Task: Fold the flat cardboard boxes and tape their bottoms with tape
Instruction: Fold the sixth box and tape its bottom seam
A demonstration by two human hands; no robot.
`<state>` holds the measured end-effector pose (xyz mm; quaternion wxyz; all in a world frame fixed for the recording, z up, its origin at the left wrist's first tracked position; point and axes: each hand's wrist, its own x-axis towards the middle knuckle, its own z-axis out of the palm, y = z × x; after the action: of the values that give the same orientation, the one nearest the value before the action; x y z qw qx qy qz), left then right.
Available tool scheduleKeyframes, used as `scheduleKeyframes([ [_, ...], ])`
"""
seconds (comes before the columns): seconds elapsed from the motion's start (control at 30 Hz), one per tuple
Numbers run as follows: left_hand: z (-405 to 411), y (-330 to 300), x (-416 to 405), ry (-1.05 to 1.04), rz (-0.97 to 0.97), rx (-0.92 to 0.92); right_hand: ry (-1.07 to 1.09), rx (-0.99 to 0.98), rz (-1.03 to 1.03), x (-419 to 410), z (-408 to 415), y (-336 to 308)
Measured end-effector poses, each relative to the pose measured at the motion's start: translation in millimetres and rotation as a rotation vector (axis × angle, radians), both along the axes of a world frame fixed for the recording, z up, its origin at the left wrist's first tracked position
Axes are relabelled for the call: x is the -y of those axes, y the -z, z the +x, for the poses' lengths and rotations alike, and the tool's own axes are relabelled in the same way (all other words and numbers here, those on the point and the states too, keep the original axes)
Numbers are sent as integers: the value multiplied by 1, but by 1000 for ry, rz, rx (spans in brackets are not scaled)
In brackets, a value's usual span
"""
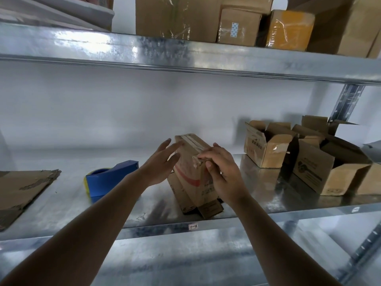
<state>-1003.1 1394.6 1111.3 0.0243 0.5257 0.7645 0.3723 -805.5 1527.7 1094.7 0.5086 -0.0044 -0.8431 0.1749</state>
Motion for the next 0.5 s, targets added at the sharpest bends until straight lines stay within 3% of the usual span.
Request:
scheduleKeyframes([
  [0.2, 15, 1, -6, 56, -7, -85, 260, -70, 209, 12, -3, 4],
  [0.5, 11, 10, -7, 59, -79, -156, 384, -178, 360, 9, -11, 11],
])
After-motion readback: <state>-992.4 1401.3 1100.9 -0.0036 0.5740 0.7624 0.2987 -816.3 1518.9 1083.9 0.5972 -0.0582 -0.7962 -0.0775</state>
